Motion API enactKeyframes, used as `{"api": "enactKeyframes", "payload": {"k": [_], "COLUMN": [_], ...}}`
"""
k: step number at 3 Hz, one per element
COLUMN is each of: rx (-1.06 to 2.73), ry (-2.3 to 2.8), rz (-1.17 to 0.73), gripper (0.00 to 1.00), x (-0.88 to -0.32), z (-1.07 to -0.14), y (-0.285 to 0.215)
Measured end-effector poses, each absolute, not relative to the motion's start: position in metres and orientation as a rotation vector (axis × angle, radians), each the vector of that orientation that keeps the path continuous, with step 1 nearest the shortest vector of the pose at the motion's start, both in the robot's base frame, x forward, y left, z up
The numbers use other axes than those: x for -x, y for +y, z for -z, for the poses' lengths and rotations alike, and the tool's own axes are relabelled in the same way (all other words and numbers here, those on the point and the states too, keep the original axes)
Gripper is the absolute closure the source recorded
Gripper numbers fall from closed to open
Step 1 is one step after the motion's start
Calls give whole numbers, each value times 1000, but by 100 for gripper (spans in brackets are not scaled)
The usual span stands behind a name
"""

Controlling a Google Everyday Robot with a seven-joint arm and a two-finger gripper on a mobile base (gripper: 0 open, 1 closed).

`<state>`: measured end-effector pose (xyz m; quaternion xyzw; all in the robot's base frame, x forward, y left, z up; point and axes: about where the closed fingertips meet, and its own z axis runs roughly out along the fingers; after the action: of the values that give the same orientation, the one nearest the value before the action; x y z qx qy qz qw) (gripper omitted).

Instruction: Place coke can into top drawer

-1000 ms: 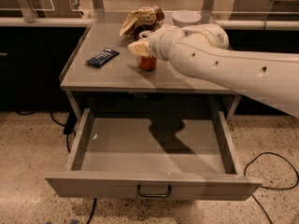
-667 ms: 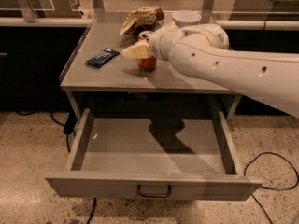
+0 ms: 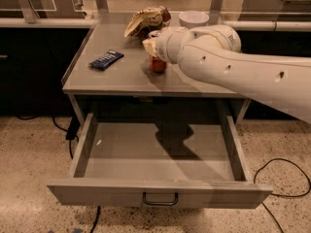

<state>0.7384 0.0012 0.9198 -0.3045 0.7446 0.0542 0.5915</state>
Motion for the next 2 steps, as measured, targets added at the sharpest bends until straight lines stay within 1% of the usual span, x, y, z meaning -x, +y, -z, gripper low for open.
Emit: {"api": "enactKeyframes", "payload": {"k": [2], "rx": [752], "ry": [1715], "rz": [-84], "gripper": [100], "x": [-710], "z": [-940], "y": [-8]}}
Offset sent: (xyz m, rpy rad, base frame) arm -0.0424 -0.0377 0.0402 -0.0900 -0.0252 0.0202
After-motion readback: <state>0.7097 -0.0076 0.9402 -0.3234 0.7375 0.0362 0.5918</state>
